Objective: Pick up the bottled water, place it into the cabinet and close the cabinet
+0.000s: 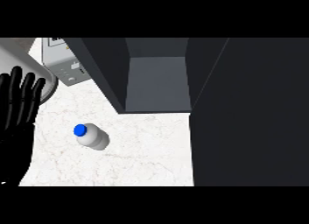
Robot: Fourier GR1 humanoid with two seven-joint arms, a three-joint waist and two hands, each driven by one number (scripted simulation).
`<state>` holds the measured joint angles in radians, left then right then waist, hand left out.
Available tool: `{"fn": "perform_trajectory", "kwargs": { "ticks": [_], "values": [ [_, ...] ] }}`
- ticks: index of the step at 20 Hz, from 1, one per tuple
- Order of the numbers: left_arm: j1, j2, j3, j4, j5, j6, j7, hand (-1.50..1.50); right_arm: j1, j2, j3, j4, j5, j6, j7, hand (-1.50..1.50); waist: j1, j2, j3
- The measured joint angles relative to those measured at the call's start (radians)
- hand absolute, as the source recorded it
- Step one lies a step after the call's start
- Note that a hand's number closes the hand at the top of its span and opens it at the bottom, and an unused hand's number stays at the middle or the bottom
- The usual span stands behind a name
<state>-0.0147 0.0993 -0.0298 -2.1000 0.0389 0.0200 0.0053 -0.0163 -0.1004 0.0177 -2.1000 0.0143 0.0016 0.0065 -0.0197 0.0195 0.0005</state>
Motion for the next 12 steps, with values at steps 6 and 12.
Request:
{"fn": "perform_trajectory", "kwargs": {
  "ticks": [6, 12],
  "values": [
    [-0.039, 0.101, 0.051, 0.064, 0.208, -0.219, -0.038, -1.50, 0.070, 0.032, 0.038, -0.068, -0.007, 0.001, -0.018, -1.50, 0.002, -0.016, -0.001],
    [0.021, 0.176, 0.044, 0.105, 0.420, -0.360, 0.109, -1.50, 0.217, 0.043, 0.113, -0.143, -0.100, 0.044, 0.122, -1.50, 0.006, -0.021, -0.001]
  ]
}}
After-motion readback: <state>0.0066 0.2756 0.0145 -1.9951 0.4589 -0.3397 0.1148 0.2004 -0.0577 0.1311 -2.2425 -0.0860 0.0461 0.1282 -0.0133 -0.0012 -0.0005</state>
